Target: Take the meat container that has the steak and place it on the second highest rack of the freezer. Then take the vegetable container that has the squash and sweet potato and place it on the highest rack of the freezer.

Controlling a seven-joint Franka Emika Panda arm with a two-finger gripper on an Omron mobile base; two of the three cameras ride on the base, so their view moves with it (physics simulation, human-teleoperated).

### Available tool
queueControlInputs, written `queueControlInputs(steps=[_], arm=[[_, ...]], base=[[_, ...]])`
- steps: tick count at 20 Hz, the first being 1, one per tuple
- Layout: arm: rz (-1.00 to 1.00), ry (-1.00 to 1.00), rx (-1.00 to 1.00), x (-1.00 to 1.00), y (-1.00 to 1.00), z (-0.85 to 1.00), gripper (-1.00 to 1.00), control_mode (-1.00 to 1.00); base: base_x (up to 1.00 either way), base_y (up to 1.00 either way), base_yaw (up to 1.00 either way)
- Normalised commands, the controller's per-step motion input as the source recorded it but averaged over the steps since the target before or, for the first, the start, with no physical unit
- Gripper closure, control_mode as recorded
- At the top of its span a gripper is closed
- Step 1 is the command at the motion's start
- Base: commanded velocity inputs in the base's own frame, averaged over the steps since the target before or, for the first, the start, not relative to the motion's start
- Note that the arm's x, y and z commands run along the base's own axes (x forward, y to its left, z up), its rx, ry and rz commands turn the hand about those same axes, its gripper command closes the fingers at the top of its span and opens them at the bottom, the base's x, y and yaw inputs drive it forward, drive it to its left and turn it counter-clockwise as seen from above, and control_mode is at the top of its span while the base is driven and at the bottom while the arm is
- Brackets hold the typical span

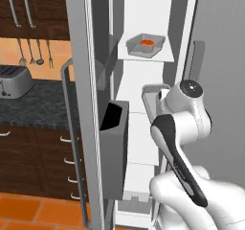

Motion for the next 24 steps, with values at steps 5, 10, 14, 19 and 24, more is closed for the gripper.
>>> queueControlInputs(steps=[5,10,14,19,24], arm=[[0.00,0.00,0.00,1.00,-0.07,-0.14,1.00,-1.00],[-0.03,0.00,0.00,0.99,-0.20,-0.25,1.00,-1.00],[-0.06,0.00,0.00,0.85,0.00,-0.32,1.00,-1.00],[-0.05,0.00,0.00,0.78,0.00,-0.30,1.00,-1.00],[-0.07,0.00,0.00,0.70,0.00,-0.10,1.00,-1.00]], base=[[0.00,0.00,0.00],[0.00,0.00,0.00],[0.00,0.00,0.00],[0.00,0.00,0.00],[0.00,0.00,0.00]])
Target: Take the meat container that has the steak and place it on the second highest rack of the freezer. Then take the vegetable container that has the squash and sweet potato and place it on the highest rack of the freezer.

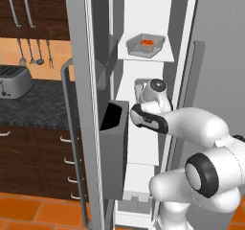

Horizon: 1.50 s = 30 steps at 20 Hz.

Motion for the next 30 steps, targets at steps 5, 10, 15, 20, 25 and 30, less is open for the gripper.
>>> queueControlInputs(steps=[5,10,15,20,25,30], arm=[[-0.06,0.00,0.00,0.63,0.00,-0.18,1.00,-1.00],[-0.05,-0.01,0.00,0.56,0.00,-0.15,1.00,-1.00],[-0.03,0.00,0.00,0.54,0.00,-0.37,1.00,-1.00],[-0.01,-0.12,0.00,0.06,-0.08,-0.02,-1.00,-1.00],[0.00,-0.20,0.08,-0.61,-0.12,0.62,-1.00,-1.00],[0.15,-0.11,0.11,-1.00,-0.29,1.00,-1.00,-1.00]], base=[[0.00,0.00,0.00],[0.00,0.00,0.00],[0.00,0.00,0.00],[0.00,0.00,0.00],[0.00,0.00,0.00],[0.00,0.00,0.00]])
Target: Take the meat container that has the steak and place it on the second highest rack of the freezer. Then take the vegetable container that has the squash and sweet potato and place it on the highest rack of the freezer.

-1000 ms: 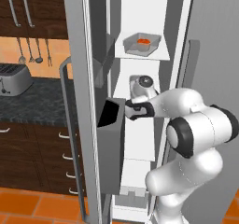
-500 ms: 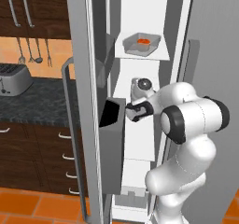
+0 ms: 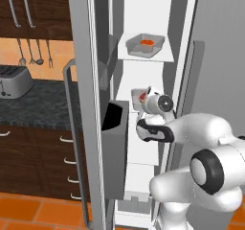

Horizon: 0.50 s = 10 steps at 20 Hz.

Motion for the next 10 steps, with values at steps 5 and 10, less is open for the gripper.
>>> queueControlInputs(steps=[5,10], arm=[[0.18,-0.06,-0.01,-1.00,-0.27,1.00,-1.00,-1.00],[0.05,0.00,-0.11,-1.00,-0.16,1.00,-1.00,-1.00]], base=[[0.00,0.00,0.00],[0.00,0.00,0.00]])
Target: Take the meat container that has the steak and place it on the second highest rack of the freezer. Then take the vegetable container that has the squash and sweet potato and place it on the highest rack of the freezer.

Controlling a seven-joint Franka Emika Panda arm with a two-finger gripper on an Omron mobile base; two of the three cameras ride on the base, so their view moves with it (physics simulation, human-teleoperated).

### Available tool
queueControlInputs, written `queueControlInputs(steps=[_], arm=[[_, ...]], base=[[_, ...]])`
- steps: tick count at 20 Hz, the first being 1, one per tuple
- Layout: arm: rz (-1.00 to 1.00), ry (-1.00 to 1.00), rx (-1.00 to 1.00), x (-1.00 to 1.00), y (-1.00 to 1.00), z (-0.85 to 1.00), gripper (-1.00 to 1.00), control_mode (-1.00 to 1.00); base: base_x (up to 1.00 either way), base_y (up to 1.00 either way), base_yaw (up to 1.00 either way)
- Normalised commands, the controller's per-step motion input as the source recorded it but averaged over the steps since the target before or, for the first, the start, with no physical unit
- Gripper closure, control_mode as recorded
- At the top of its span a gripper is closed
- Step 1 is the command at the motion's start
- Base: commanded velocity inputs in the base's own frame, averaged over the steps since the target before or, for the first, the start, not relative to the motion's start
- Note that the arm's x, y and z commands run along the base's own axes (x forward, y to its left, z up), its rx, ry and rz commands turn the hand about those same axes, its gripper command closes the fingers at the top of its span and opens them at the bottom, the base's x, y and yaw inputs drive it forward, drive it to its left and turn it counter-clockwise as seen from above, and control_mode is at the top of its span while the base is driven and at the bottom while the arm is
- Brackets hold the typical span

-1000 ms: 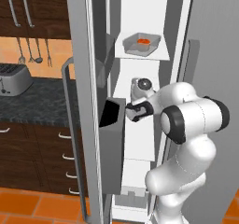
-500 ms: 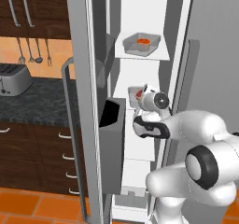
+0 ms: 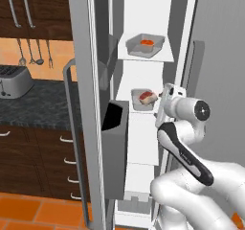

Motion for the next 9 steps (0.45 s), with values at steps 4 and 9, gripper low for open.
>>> queueControlInputs(steps=[4,9], arm=[[0.03,-0.01,-0.15,-1.00,-0.23,0.76,-1.00,-1.00],[0.09,-0.01,-0.06,-0.97,-0.35,0.07,-1.00,-1.00]], base=[[0.00,0.00,0.00],[0.00,0.00,0.00]])
